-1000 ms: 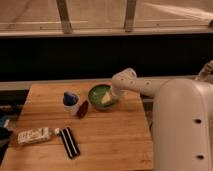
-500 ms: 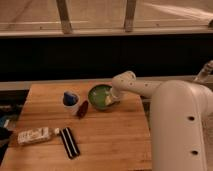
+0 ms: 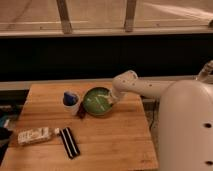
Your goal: Pick up the ceramic bowl
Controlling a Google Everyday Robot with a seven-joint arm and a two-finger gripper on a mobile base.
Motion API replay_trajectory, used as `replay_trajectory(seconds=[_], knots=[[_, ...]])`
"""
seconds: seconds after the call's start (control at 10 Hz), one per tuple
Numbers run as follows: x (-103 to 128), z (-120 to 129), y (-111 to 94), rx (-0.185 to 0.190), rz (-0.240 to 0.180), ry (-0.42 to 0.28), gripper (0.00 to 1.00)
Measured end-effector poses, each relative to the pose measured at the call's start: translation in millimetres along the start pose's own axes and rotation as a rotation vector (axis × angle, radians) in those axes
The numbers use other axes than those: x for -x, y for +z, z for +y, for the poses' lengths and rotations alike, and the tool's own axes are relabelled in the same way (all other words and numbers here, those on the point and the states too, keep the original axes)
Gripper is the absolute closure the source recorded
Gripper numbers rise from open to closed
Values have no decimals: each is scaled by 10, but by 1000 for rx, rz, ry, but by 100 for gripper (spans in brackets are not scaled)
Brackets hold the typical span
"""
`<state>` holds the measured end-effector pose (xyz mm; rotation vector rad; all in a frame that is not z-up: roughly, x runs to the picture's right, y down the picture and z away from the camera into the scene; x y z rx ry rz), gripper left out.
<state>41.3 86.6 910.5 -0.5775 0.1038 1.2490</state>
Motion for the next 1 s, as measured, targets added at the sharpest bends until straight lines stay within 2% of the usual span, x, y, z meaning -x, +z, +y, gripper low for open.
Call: replay_trajectory(seconds=[0.2,0.5,0.8,0.9,1.0], knots=[[45,34,-136,-4,-26,-5,100],[225,-1,-483,-26,-75,21,100],[448,-33,-952,-66,-143,25,100],[524,-28,-1176,-69,-163,14,100],[546,-33,-1290,-67,-168,6,100]])
